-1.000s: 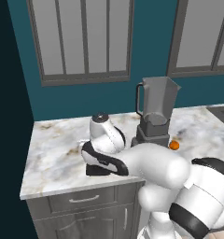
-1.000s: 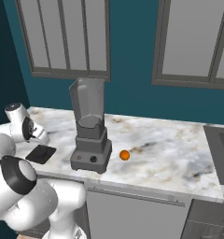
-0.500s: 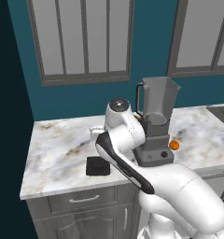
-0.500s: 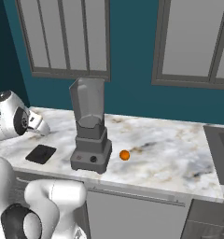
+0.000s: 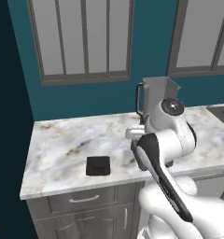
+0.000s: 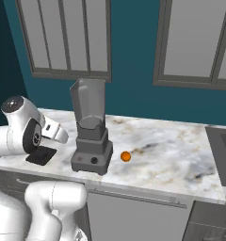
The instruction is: Open the blender lid, put the tangerine in the blender, close the lid, and start the blender.
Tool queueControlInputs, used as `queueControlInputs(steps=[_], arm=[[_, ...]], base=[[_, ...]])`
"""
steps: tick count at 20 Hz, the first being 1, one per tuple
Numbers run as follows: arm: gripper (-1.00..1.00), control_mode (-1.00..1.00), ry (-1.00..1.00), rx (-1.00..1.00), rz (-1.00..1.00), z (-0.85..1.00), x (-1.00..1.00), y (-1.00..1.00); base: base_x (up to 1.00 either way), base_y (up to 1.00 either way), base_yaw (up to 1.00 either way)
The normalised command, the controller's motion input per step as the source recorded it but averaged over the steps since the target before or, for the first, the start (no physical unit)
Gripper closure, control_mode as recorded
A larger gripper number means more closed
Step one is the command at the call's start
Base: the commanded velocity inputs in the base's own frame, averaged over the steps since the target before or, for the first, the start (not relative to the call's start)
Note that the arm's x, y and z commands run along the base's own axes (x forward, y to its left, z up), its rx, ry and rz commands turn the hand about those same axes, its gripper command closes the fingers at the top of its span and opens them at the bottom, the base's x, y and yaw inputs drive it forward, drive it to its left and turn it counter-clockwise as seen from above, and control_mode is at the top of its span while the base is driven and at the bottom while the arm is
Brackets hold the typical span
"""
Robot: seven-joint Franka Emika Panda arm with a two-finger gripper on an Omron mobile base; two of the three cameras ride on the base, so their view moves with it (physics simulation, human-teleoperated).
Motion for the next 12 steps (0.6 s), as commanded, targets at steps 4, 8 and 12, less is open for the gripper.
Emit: queueControlInputs(steps=[4,8,12], arm=[[-1.0,-1.0,0.0,0.0,0.0,0.13,-0.33,-1.0],[-1.0,-1.0,0.0,0.04,0.0,0.0,-0.2,-1.0],[-1.0,-1.0,0.0,0.01,0.04,-0.03,-0.03,-1.0]], base=[[0.0,0.0,0.0],[0.0,0.0,0.0],[0.0,0.0,0.0]])
